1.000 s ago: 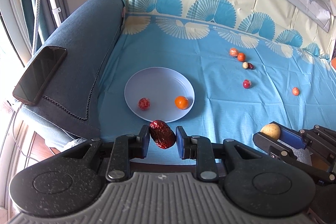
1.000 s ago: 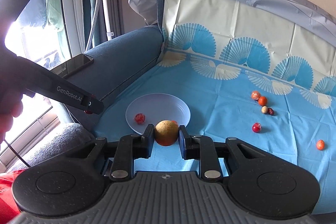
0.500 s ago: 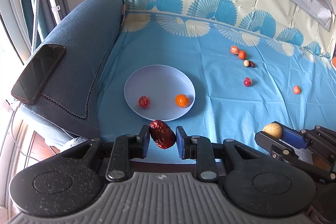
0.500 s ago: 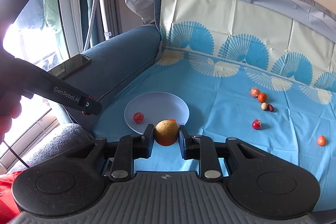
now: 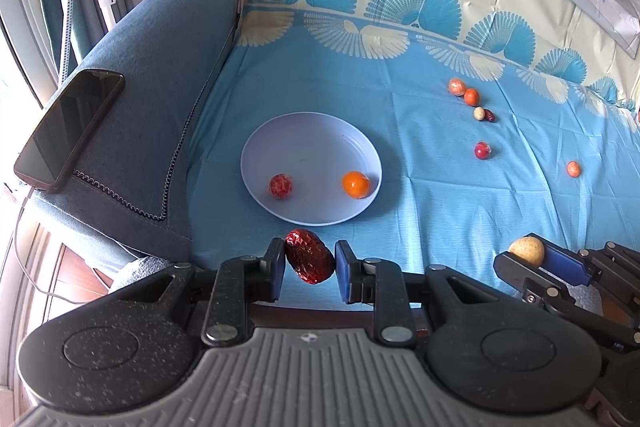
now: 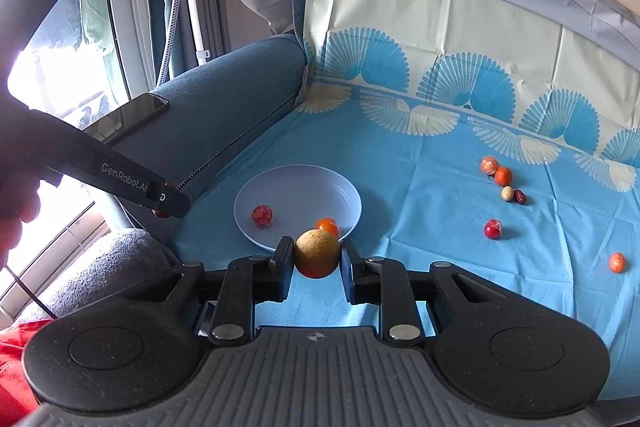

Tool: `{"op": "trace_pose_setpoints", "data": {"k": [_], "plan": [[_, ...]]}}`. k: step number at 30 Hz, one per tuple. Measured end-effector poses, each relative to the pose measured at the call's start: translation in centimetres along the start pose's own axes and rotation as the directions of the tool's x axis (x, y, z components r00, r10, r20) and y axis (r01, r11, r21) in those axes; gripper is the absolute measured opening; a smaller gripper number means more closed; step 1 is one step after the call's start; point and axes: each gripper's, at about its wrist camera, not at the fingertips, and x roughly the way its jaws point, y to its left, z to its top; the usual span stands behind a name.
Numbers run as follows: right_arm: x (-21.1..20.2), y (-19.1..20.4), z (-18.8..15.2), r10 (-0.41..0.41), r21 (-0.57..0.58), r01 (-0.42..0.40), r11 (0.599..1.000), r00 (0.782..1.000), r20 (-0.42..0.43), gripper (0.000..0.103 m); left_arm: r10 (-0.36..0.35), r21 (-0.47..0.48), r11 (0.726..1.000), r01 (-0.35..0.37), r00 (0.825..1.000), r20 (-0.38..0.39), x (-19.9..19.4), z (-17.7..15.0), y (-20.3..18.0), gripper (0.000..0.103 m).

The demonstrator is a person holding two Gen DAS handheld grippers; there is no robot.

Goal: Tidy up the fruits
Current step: 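Carry the jujube and tan fruit over the plate and release both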

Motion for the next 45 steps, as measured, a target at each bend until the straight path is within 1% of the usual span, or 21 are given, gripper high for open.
{"op": "trace_pose_setpoints", "data": {"k": [9,14,20,25,29,35,40,43,44,45], "plan": [[2.5,-0.1,0.7,0.010,0.008,-0.009,1.000,0.999,-0.031,0.026,0.016,-0.006,1.000,-0.016,1.000,-0.024,2.2,1.4,1.0,0.029],[5.3,0.2,1.8,0.033,-0.001,-0.033,0.999,0.998,-0.047,0.026,0.034,-0.004,0.999,-0.034,0.999,-0.031,4.4,3.4,1.6,0.029],[9.8,0.6,2.9,0.060,-0.012,-0.061,0.998,0.995,-0.082,0.026,0.047,-0.020,0.999,-0.049,0.997,-0.065,7.9,5.7,2.5,0.029],[13.6,0.1,3.7,0.074,-0.018,-0.077,0.997,0.991,-0.109,0.026,0.027,-0.007,1.000,-0.027,0.997,-0.068,10.8,7.1,2.9,0.029],[16.8,-0.4,3.8,0.078,-0.022,-0.082,0.996,0.988,-0.133,0.026,0.028,-0.004,1.000,-0.028,0.995,-0.099,13.9,8.2,3.3,0.029],[21.0,-1.1,3.8,0.077,-0.036,-0.085,0.996,0.982,-0.172,0.026,0.039,0.027,0.999,-0.036,0.993,-0.112,18.3,9.3,3.0,0.029],[23.5,-0.9,3.4,0.092,-0.071,-0.107,0.992,0.979,-0.184,0.026,0.052,0.044,0.998,-0.046,0.988,-0.146,21.4,9.9,2.8,0.029],[24.7,-0.8,3.2,0.108,-0.079,-0.126,0.989,0.975,-0.195,0.026,0.060,0.052,0.997,-0.052,0.986,-0.156,22.6,10.1,2.8,0.029],[25.1,-0.8,3.2,0.114,-0.083,-0.133,0.988,0.973,-0.202,0.026,0.065,0.051,0.997,-0.057,0.986,-0.155,22.8,10.1,2.8,0.032],[25.5,-0.7,3.2,0.120,-0.082,-0.140,0.987,0.970,-0.211,0.026,0.067,0.047,0.997,-0.060,0.985,-0.156,22.8,10.1,2.9,0.052]]}}
